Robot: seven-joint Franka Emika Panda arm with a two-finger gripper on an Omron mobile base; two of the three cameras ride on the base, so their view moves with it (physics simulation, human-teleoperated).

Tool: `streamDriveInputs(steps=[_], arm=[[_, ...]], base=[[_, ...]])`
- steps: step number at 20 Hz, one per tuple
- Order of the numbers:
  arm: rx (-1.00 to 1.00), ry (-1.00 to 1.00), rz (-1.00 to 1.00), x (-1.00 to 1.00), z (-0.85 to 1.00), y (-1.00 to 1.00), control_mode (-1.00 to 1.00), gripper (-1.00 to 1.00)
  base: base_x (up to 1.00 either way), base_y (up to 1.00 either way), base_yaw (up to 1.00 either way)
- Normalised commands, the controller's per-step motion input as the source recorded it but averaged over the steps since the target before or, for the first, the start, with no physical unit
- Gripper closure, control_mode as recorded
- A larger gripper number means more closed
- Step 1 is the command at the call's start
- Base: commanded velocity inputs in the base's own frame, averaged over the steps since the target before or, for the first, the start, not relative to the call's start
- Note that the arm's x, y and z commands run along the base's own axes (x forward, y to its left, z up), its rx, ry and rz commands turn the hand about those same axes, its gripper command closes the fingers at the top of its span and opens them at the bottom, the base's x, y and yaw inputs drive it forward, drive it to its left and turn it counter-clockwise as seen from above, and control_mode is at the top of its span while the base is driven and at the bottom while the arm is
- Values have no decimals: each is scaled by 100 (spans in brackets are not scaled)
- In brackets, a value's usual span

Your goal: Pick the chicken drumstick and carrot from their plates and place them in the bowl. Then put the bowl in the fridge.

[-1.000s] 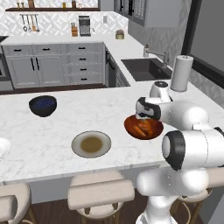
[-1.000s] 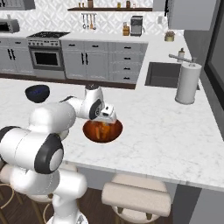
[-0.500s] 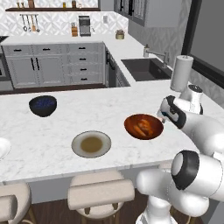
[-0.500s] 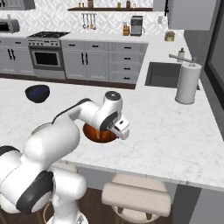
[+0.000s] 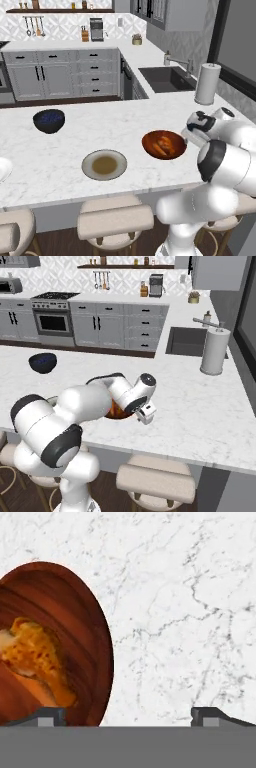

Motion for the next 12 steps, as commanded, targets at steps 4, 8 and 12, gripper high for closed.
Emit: streamDriveInputs(steps=[4, 8, 12], arm=[[0, 10, 0, 76, -27, 6, -100, -100], [0, 7, 0, 40, -42, 0, -100, -100], [0, 5, 0, 20, -47, 2, -100, -100]], base=[[0, 0, 0], [0, 0, 0], [0, 0, 0]])
